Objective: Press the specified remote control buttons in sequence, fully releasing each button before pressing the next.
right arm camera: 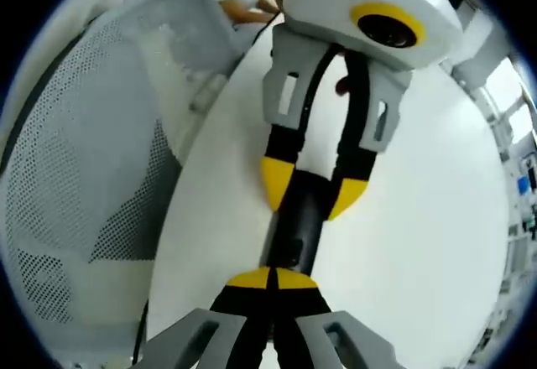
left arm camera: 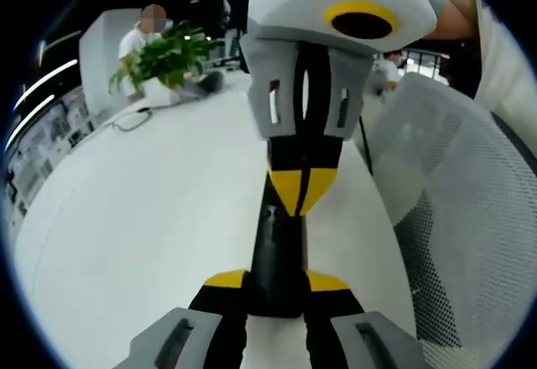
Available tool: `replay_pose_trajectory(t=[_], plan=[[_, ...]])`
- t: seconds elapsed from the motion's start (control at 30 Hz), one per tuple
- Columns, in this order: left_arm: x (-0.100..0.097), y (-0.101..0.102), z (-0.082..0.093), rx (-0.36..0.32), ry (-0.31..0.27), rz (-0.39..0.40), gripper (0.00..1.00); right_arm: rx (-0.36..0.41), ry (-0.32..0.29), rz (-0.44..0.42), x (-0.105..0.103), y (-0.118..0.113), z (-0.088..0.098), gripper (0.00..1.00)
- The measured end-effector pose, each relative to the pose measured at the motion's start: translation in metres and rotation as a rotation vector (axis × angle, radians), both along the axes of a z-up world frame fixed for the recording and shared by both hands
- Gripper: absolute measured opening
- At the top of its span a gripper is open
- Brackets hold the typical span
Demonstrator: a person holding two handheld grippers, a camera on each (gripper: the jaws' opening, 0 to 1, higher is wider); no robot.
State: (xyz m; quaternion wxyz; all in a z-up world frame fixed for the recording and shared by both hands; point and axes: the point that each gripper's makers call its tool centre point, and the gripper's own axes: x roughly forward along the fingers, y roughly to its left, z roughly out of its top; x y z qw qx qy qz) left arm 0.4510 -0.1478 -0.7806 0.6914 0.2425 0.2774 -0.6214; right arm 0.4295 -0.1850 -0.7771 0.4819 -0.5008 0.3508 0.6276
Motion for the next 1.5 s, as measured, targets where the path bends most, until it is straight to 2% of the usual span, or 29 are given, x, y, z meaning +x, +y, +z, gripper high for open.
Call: replay_pose_trajectory(t=[0.9,1.5], plan=[[-0.001,0.0,0.001,0.003,-0.001,-0.004,0.24,0.034,0.038,-0.047,0.0,0.001,0.004,0.0],[-0.001,0.0,0.001,-0.001,0.0,0.002,0.24,0.084,-0.008,-0.087,0.026,0.003,0.033,0.0]])
